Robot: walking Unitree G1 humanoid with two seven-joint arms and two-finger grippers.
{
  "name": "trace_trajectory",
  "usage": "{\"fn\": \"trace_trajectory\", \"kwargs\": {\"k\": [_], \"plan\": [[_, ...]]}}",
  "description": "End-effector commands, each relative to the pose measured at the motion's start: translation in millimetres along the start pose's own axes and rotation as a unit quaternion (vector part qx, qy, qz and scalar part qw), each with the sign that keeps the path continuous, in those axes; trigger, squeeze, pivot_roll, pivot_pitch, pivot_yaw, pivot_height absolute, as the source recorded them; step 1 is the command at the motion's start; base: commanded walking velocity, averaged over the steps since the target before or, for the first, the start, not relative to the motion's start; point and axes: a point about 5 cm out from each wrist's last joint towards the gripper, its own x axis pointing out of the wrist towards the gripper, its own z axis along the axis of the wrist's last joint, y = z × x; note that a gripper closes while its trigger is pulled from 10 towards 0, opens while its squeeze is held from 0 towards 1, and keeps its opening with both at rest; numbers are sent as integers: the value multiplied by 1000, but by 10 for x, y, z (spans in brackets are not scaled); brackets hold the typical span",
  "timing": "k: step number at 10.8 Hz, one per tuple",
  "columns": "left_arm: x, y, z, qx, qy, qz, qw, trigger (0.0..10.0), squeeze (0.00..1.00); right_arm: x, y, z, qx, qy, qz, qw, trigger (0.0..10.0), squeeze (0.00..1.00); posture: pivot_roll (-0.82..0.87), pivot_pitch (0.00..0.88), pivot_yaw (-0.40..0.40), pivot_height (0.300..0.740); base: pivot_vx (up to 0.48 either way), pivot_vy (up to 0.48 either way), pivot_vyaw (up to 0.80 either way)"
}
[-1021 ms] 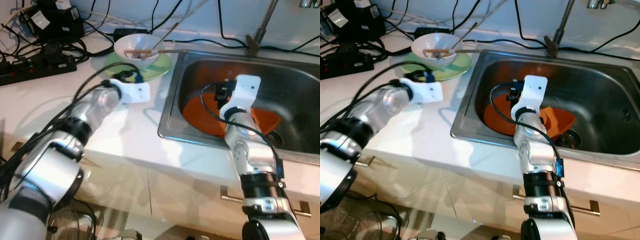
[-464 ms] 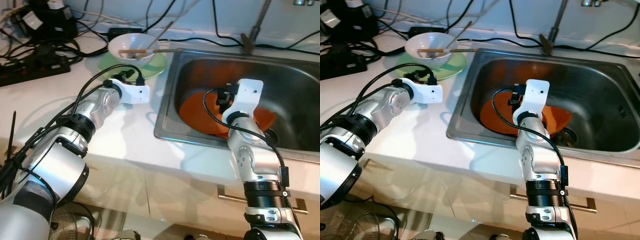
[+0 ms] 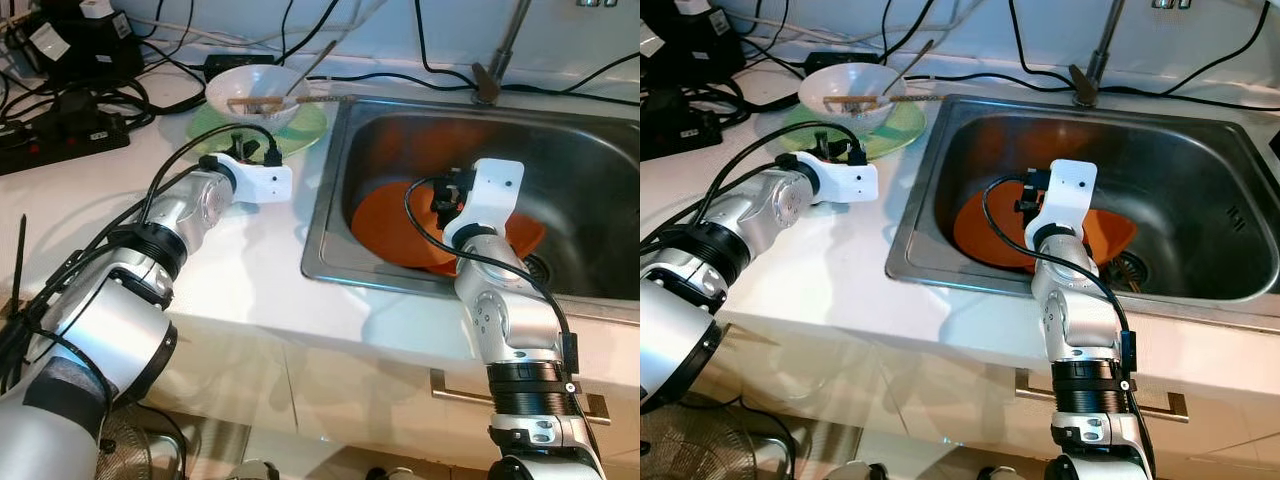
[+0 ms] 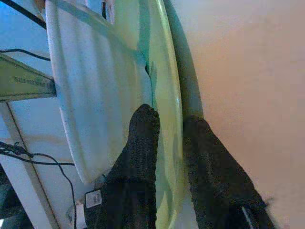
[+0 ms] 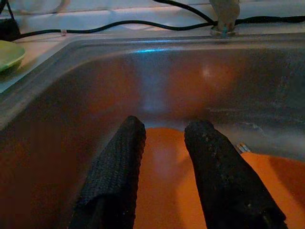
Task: Kitchen organization
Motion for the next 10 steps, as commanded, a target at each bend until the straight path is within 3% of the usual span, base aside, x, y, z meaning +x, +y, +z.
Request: {"fn": "trace_trajectory", "kwargs": {"k": [1,2,3,4,7,8,9,10], "plan": [[-13,-227,-70,5,17,-39,999,0,0,-13,-18,39,5,-6,-2,1000,10000,0,56,184,18,725,0,0,0],[-13,-224,-64,6,15,-36,999,0,0,-5,-17,42,4,-6,-3,1000,10000,0,62,182,18,725,0,0,0],[-15,-235,-61,6,13,-34,999,7098,0,-1,-8,39,5,-6,-2,1000,10000,0,66,182,16,725,0,0,0],[-22,-263,-51,1,4,-32,999,10000,0,9,19,35,6,-5,1,1000,10000,0,76,183,12,725,0,0,0],[-73,-420,-24,-10,-24,-29,999,10000,0,32,55,23,6,-3,9,1000,10000,0,101,184,-2,725,0,0,0],[-122,-480,2,-13,-37,-19,999,10000,133,38,75,18,6,-2,13,1000,10000,0,109,186,-8,725,0,0,0],[-187,-509,16,-11,-44,-4,999,10000,0,45,97,24,7,-2,17,1000,10000,0,117,191,-14,725,0,0,0],[-274,-543,30,-9,-52,3,999,10000,0,49,109,25,8,-2,20,1000,10000,0,121,195,-17,725,0,0,0]]}}
